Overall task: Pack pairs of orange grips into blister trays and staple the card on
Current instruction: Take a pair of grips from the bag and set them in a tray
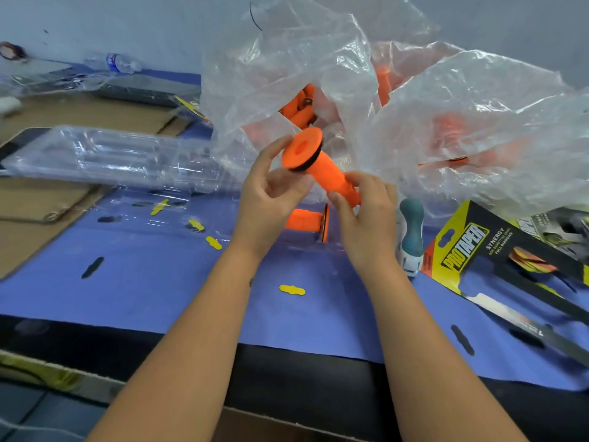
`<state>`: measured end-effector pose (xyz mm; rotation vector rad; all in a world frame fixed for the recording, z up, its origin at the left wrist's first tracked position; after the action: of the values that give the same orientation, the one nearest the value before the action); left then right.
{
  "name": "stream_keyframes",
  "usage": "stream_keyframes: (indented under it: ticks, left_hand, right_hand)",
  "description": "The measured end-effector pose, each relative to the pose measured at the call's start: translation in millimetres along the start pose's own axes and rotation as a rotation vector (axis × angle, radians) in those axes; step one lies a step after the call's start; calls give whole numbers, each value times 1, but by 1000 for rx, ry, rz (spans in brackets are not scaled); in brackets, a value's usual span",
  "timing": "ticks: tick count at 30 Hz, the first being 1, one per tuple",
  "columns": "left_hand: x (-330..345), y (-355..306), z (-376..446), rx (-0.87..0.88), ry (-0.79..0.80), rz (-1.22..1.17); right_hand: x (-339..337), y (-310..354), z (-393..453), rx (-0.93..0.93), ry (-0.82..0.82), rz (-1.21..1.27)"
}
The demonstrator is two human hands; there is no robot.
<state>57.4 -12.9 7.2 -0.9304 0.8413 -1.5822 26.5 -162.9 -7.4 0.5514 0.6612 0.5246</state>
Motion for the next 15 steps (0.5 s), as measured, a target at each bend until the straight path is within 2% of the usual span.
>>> stream_keyframes:
  ticks: [2,4,5,7,9,15]
  left_hand:
    - [-14,1,0,5,-54,166]
    - [-26,6,3,55,-142,523]
    - [-27,10,4,58,-111,770]
    - [-17,26,3,-32,97,1166]
    - [-5,38,-2,-74,247,1265]
    - [16,46,-8,16,290,1280]
  right_hand:
    - [-1,-7,1,128,-64,75]
    - [-4,-11,3,265,-153,214]
    - [-6,-11,4,307,-204,272]
    - [-12,-10,5,334,-295,317]
    - [-16,-7,6,318,-335,317]
    - [-26,-2,9,165,-373,237]
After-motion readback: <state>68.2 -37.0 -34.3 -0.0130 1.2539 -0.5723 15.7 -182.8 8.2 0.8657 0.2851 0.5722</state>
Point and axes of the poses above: each hand's wrist, its own z-axis towards the middle knuckle, its own x-axis out of the palm, y = z × x, the point moved 3 cm from there along z, towards the middle knuckle, and after that the axes turned 3 degrees about -y, right-handed, at the moved point
